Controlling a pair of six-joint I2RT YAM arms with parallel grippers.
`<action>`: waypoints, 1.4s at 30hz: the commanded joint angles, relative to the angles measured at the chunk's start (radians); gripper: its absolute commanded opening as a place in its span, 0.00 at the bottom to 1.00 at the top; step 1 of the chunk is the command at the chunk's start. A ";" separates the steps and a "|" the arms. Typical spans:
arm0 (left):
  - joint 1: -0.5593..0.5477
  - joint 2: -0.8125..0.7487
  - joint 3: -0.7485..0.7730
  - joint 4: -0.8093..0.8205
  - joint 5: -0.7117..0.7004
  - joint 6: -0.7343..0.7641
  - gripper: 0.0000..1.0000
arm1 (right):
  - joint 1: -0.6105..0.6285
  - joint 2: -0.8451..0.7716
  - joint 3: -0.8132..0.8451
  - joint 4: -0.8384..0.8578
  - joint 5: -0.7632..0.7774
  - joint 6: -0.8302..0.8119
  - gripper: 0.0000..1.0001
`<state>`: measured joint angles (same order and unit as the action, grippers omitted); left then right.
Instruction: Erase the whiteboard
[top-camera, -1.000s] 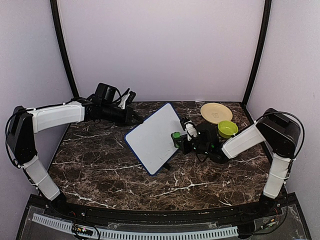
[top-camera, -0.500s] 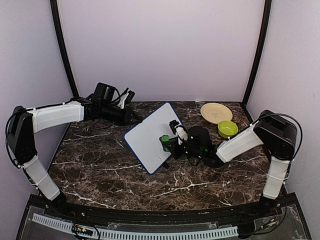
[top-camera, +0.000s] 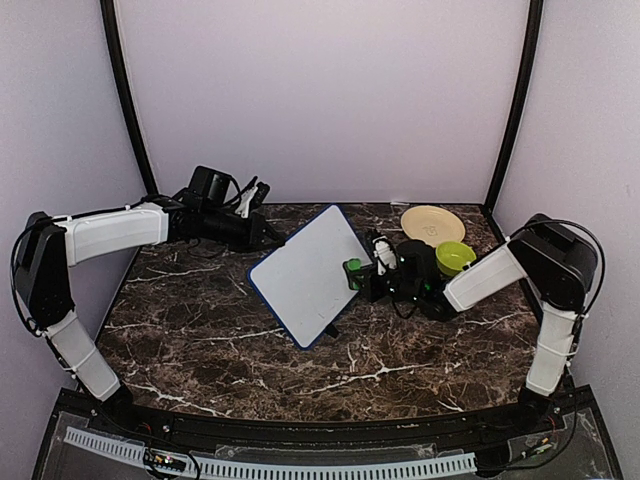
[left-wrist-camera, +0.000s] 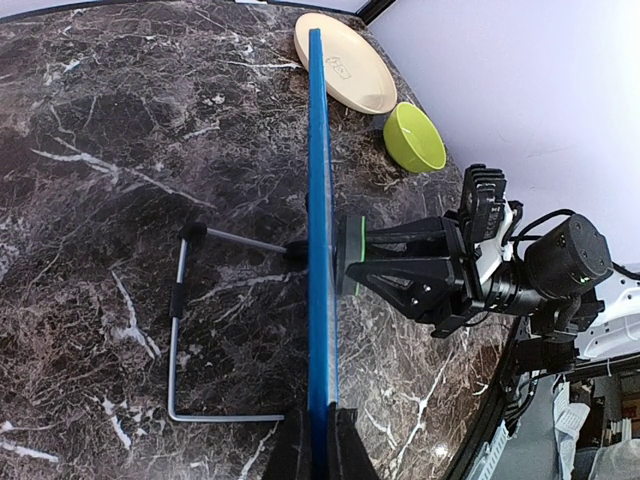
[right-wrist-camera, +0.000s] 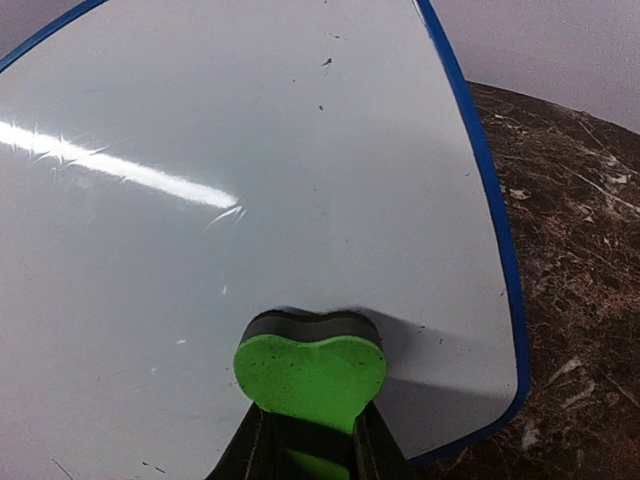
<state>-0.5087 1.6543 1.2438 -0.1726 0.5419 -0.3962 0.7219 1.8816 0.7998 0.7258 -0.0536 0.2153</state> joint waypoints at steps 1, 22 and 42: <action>-0.002 -0.035 -0.010 0.046 0.026 0.007 0.00 | -0.027 0.019 -0.028 0.059 -0.053 0.024 0.01; -0.002 -0.042 -0.012 0.049 0.024 0.003 0.00 | 0.060 0.027 -0.024 0.123 -0.111 0.019 0.01; -0.002 -0.054 -0.023 0.045 0.018 0.007 0.00 | 0.218 0.061 -0.048 0.163 0.015 0.015 0.01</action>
<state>-0.5076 1.6527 1.2377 -0.1623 0.5365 -0.3958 0.9325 1.9152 0.7609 0.8829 -0.0643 0.2371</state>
